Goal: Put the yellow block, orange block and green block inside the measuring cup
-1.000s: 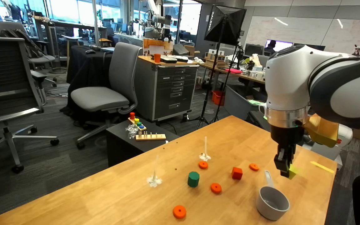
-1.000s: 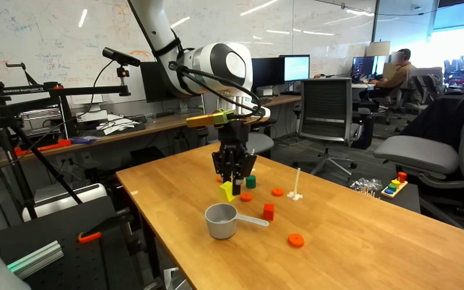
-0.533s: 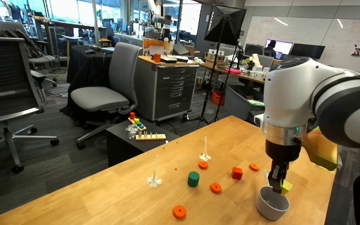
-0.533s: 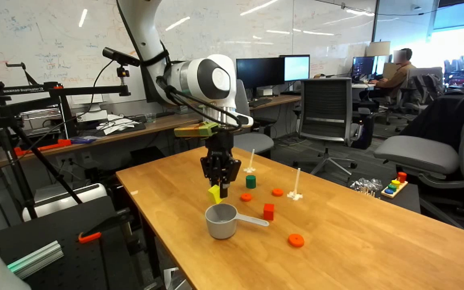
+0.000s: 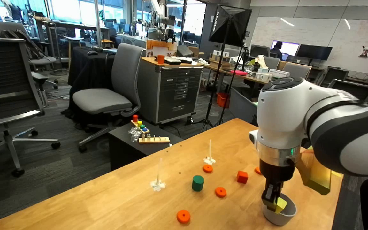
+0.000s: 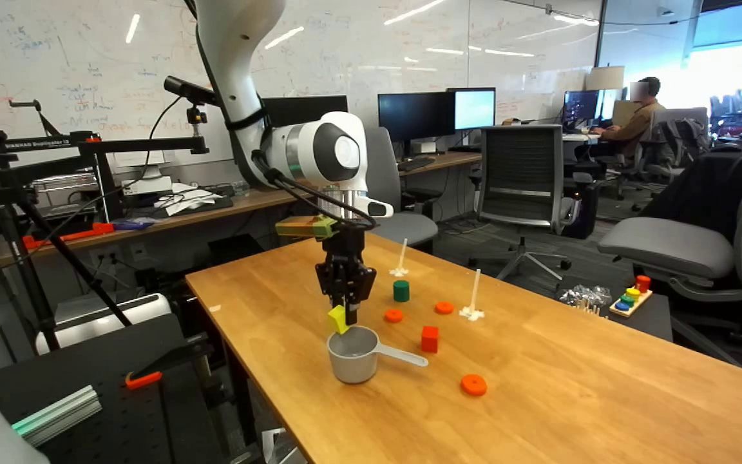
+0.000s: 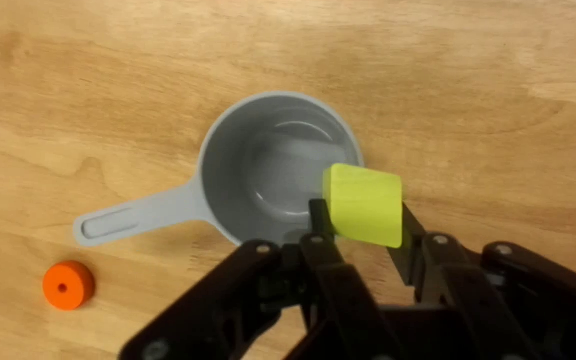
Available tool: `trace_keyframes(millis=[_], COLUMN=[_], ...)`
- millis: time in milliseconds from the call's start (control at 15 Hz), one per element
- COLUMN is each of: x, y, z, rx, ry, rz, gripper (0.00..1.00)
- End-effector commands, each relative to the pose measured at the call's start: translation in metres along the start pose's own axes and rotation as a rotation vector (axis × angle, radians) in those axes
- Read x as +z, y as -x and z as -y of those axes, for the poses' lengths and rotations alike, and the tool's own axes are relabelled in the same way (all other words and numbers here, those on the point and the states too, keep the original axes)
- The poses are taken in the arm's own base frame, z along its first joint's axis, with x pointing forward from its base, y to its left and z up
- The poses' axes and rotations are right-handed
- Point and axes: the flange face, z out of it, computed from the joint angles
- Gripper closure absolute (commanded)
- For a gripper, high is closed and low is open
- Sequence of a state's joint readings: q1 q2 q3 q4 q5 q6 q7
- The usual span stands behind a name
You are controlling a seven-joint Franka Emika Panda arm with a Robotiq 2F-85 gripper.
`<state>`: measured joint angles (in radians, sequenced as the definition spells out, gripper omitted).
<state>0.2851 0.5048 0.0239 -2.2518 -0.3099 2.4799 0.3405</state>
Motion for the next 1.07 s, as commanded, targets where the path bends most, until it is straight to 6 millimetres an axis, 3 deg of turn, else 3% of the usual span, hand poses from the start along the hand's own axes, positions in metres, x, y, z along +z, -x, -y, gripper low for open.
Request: trace_keyframes(millis=[0,467,1000], x=[-0.004,-0.010,-0.003], y=[-0.014,-0.016,0.002], z=[-0.006,-0.018,-0.022], rx=[0.023,0.055,0.084], ry=[0.018,0.022,0.028], rz=[-0.022,-0.020,0.024], gripper=[0.92,0.92,0.92])
